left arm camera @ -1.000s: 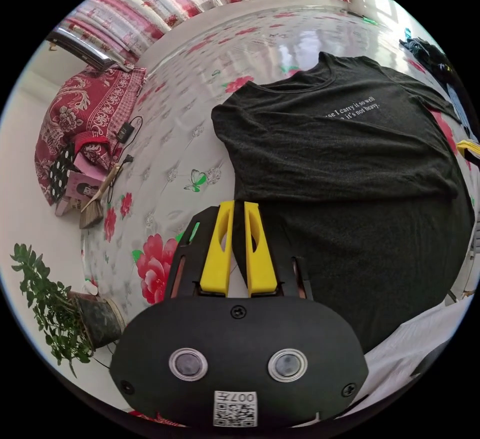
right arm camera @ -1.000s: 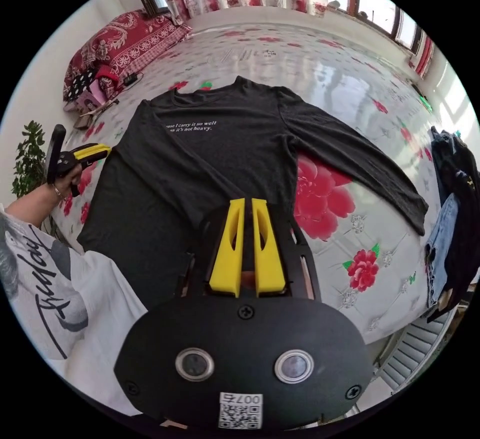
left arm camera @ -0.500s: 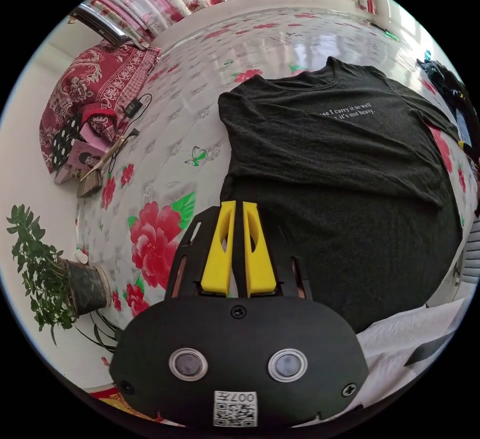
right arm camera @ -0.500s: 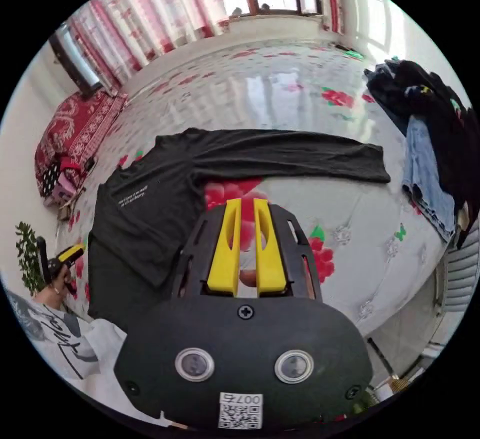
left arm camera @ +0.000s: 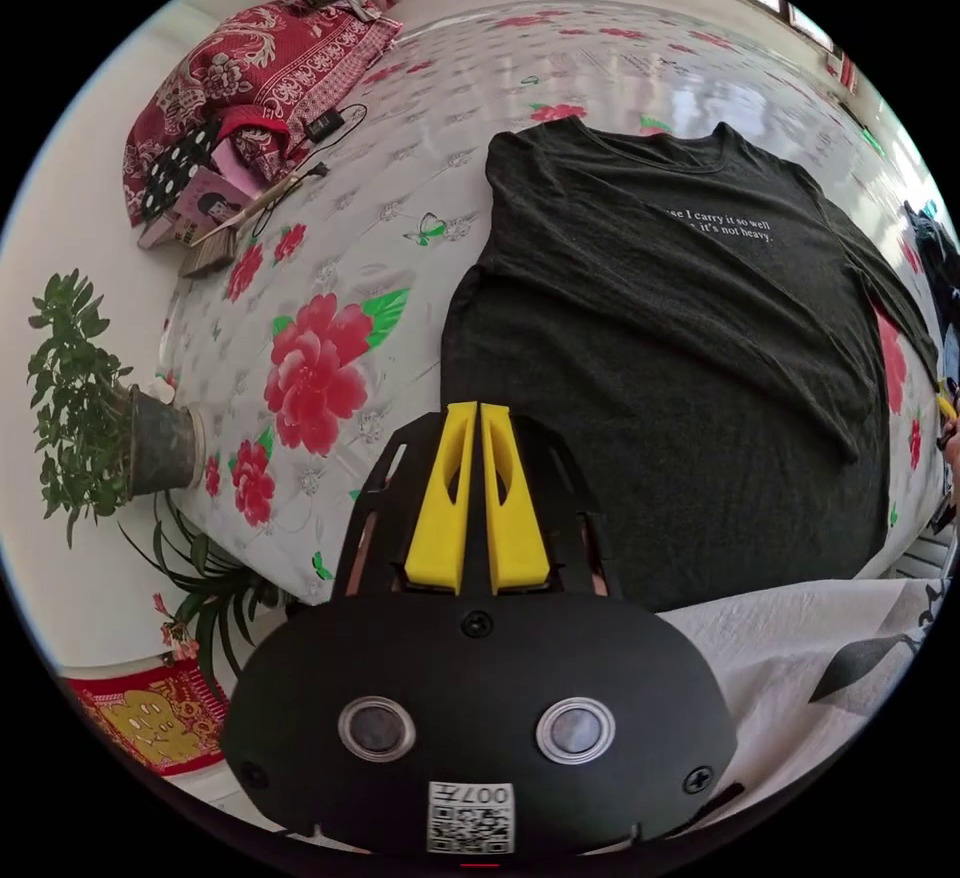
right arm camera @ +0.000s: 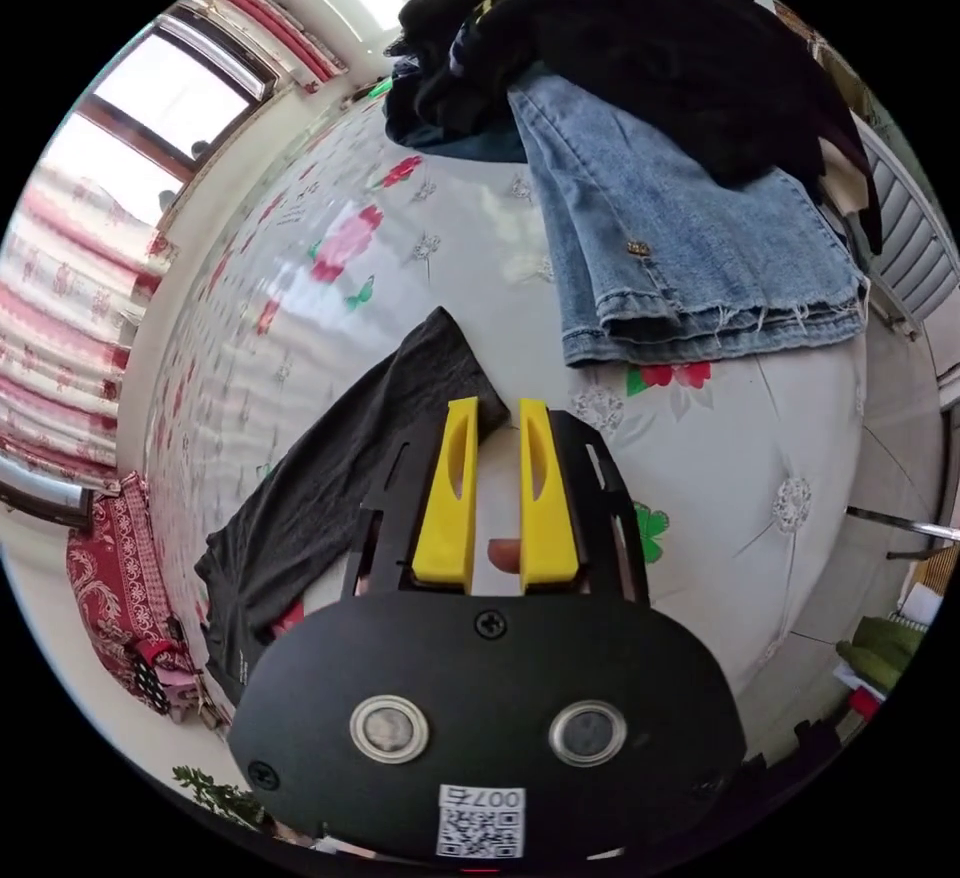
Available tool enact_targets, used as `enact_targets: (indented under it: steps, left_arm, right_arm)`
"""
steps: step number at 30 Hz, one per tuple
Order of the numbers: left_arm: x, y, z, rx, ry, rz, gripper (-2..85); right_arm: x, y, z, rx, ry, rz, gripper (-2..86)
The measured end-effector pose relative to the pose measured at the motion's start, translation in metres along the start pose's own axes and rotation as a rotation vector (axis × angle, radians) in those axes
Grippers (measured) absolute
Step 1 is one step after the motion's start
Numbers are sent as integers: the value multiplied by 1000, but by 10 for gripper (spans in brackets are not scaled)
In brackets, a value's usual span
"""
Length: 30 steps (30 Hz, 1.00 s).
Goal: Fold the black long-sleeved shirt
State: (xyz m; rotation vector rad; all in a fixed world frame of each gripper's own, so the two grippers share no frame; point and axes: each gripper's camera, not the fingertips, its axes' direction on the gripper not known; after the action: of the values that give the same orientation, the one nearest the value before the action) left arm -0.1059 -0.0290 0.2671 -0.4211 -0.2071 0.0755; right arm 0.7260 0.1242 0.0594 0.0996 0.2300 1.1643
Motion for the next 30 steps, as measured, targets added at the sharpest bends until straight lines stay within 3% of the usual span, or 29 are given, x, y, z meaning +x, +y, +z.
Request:
enact_targets:
  steps: [2,6,13,17,22,26,30]
  left_arm:
    - [0,6,-2,-7,-3,-20,-9]
    - [-1,17,-9,18,-11,-37,-10]
    - [-21,31,-20,87,57,-49,-10]
    - [-41,46,-36,181,110,-64,-10]
    - [-65,78,-50,271,103,-52,-10]
    - [-85,110,-45,282,115,-48,-10]
    - [-100,136,-30,233,138,-54,-10]
  right_arm:
    - [-8,-1,1,6,57,-23,22]
    - [-36,-14,-9,-15,-31,-121,4]
    - [-184,18,-128,143,-388,-590,-1]
    - [-292,119,-205,151,-601,-1012,-1]
    - [-384,278,-238,33,-711,-1426,-1]
    - [-424,403,-205,-100,-668,-1648,-1]
    - [-448,534,-103,-397,-508,-1753,-1]
